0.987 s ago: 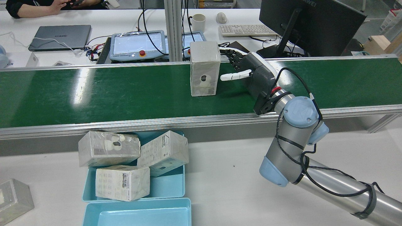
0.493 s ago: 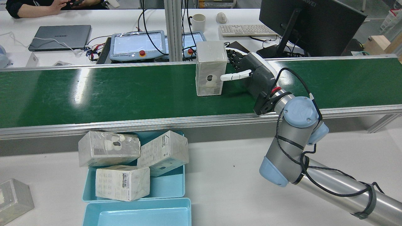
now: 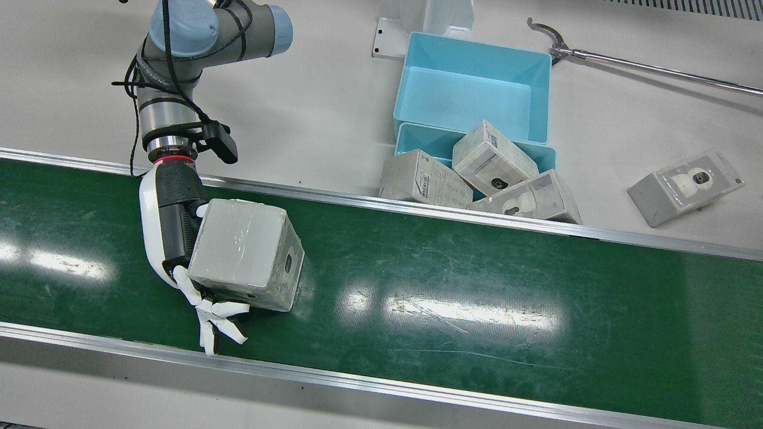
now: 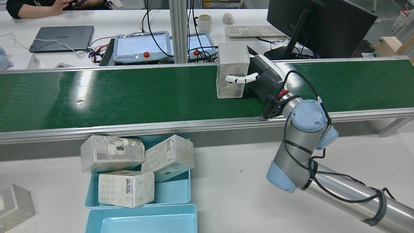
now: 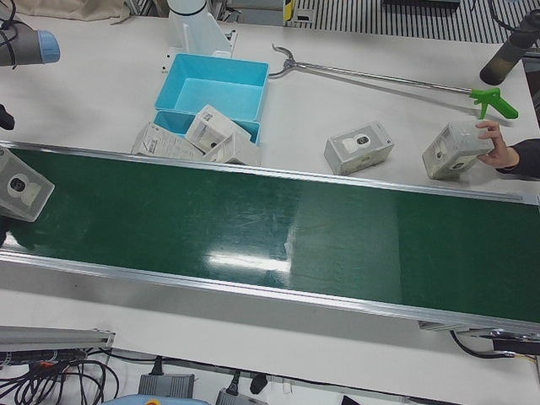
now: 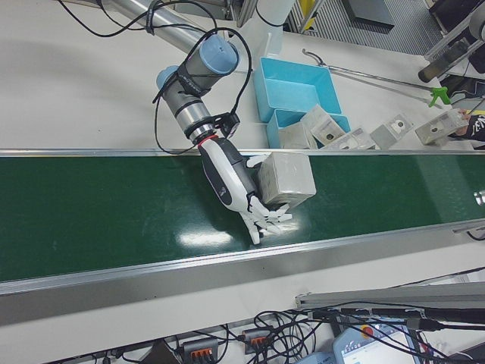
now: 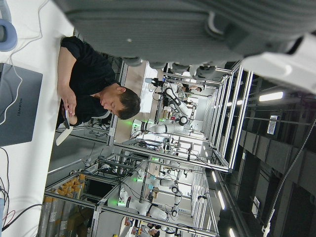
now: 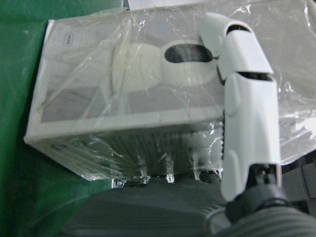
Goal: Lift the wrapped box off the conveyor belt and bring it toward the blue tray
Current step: 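Lift the held box off the belt and swing it toward the blue tray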
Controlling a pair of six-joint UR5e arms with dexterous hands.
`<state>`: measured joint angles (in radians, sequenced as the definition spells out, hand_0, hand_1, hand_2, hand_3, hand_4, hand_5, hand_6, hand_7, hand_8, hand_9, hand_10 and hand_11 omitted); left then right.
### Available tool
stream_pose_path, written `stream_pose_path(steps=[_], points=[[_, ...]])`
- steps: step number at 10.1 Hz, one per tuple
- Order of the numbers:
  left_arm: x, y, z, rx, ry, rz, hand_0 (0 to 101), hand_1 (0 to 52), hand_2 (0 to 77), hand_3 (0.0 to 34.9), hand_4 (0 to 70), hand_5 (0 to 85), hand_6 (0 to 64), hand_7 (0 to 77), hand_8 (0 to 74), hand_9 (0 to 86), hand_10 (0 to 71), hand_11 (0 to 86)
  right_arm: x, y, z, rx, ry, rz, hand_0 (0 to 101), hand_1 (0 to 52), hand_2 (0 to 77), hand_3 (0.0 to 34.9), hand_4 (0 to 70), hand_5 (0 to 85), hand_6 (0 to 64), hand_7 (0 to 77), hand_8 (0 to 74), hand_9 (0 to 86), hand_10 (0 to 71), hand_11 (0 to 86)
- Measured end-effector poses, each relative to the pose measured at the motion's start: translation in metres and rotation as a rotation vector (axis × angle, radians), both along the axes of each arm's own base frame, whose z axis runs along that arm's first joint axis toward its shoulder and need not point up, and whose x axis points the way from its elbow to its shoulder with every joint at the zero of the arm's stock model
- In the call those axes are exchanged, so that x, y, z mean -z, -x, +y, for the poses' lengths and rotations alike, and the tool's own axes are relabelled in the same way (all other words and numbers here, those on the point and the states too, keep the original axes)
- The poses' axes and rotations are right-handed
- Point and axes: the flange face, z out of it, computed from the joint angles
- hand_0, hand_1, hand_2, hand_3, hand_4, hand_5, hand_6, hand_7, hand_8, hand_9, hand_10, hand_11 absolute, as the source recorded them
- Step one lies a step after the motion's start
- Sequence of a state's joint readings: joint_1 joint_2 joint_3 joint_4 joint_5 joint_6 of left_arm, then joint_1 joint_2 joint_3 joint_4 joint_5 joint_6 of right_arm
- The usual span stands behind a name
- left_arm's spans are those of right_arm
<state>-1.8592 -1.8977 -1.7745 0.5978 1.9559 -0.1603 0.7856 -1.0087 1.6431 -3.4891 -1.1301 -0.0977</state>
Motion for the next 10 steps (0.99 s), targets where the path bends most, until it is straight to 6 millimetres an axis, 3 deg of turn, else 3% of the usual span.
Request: stream_pose_path(steps=[1,2,3,4,6,10], points=[[0.0,0.0,0.0,0.0,0.0,0.0,0,0.0,0.5,0.0,0.0,1.1,0.5,0.5,0.5,0.0,0.0,0.5,0.0,0.0,-0.001,-0.002,0.002,0.002,50,20.7,26.2,0.0,12.5,39.8,12.5,18.0,7.6,12.0,0.0,0.5],[0.0,0.0,0.0,0.0,0.0,0.0,0,0.0,1.1,0.0,0.0,1.1,0.5,0.5,0.5,0.5,0.5,0.5,0.004,-0.002,-0.003,-0.005,-0.001,0.0,53,16.4,32.7,0.0,14.7,47.5,23.5,29.5,22.9,28.4,9.8,1.1],[0.0,0.0,0.0,0.0,0.0,0.0,0,0.0,0.5,0.0,0.0,1.1,0.5,0.5,0.5,0.5,0.5,0.5,0.015,-0.007,-0.005,-0.011,-0.016,-0.014,55,14.2,33.8,0.1,19.1,53.5,30.5,32.7,30.5,34.4,16.9,9.3],[0.0,0.0,0.0,0.0,0.0,0.0,0,0.0,0.5,0.0,0.0,1.1,0.5,0.0,0.5,0.5,0.5,0.5,0.035,-0.011,-0.005,-0.012,-0.04,-0.034,55,10.9,34.4,0.1,19.1,53.5,30.5,32.7,34.4,37.1,24.5,19.1],[0.0,0.0,0.0,0.0,0.0,0.0,0,0.0,1.1,0.0,0.0,1.1,0.5,0.5,0.5,0.5,0.5,0.5,0.091,-0.008,0.001,0.017,-0.091,-0.074,56,8.7,34.4,1.1,25.1,61.1,38.2,38.7,40.9,40.9,36.0,32.7],[0.0,0.0,0.0,0.0,0.0,0.0,0,0.0,1.1,0.0,0.0,1.1,0.5,0.0,0.5,0.0,0.5,0.5,0.173,0.069,0.046,0.165,-0.158,-0.143,49,8.7,34.4,0.5,26.2,62.2,39.8,39.8,46.4,42.5,40.4,36.0]])
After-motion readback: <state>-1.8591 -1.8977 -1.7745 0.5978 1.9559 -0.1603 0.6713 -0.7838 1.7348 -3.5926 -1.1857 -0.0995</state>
